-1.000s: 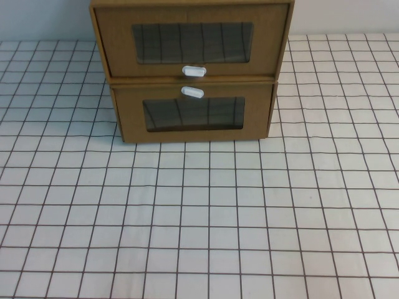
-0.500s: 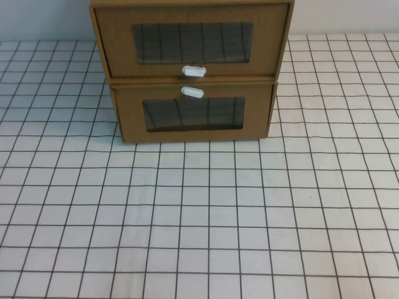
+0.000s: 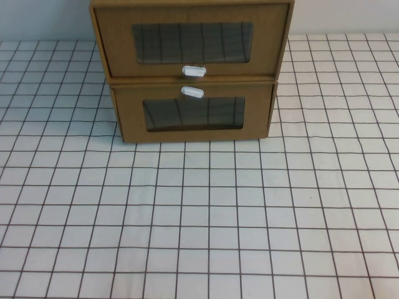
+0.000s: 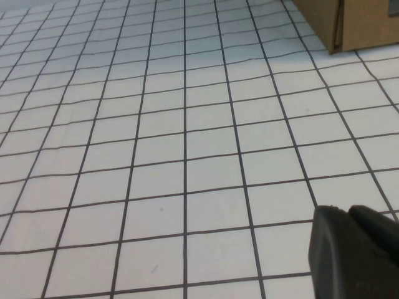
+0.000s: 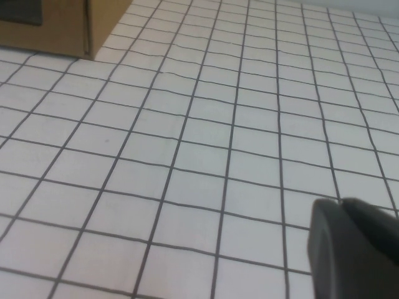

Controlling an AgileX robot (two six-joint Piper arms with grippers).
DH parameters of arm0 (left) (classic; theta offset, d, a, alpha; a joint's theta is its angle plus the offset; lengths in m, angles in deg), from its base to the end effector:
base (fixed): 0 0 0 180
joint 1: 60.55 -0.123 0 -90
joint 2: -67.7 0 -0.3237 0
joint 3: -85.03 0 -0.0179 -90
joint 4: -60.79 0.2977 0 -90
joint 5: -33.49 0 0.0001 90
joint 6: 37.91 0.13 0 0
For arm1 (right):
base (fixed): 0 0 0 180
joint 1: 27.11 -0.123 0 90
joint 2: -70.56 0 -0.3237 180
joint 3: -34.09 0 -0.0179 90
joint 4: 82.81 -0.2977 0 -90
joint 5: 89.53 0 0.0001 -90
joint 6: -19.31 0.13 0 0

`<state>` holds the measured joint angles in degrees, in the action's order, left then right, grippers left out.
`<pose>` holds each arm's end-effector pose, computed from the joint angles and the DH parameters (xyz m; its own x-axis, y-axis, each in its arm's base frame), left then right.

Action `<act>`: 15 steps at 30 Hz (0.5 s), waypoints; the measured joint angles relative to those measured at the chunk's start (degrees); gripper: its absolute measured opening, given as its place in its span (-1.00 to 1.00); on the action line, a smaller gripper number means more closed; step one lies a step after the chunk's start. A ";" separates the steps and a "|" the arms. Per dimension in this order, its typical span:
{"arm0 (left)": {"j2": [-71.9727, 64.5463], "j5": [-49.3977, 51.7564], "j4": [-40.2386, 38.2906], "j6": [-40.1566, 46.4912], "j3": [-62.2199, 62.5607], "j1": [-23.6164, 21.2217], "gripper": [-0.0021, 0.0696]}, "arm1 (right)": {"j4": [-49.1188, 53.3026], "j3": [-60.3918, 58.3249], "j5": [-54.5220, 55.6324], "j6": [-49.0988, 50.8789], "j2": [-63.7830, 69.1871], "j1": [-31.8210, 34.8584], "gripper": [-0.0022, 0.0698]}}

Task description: Close the shoe box

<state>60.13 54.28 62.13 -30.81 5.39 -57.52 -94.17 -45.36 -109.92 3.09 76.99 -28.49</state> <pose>0.0991 -0.0042 0.1578 -0.2987 0.1613 -0.9406 0.0893 0.9860 0.1407 0.0984 0.0113 0.1629 -0.2639 -0.1030 -0.9590 -0.1161 0.9904 -0.0744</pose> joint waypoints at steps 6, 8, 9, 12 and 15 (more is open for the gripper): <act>0.00 0.00 0.13 -0.12 0.00 0.00 -0.96 | 0.00 0.00 0.00 0.00 0.00 1.11 -0.98; 0.00 0.00 0.13 -0.12 0.00 0.00 -0.96 | 0.00 0.00 0.00 0.00 0.00 1.11 -0.98; 0.00 0.00 0.13 -0.12 0.00 0.00 -0.96 | 0.00 0.00 0.00 0.00 0.00 1.11 -0.98; 0.00 0.00 0.13 -0.12 0.00 0.00 -0.96 | 0.00 0.00 0.00 0.00 0.00 1.19 -0.98; 0.00 0.00 0.13 -0.12 0.00 0.00 -0.96 | 0.00 0.00 0.00 0.00 0.00 1.19 -0.98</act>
<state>60.13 54.28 62.26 -30.93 5.39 -57.52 -94.17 -45.36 -109.92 3.09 76.99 -27.30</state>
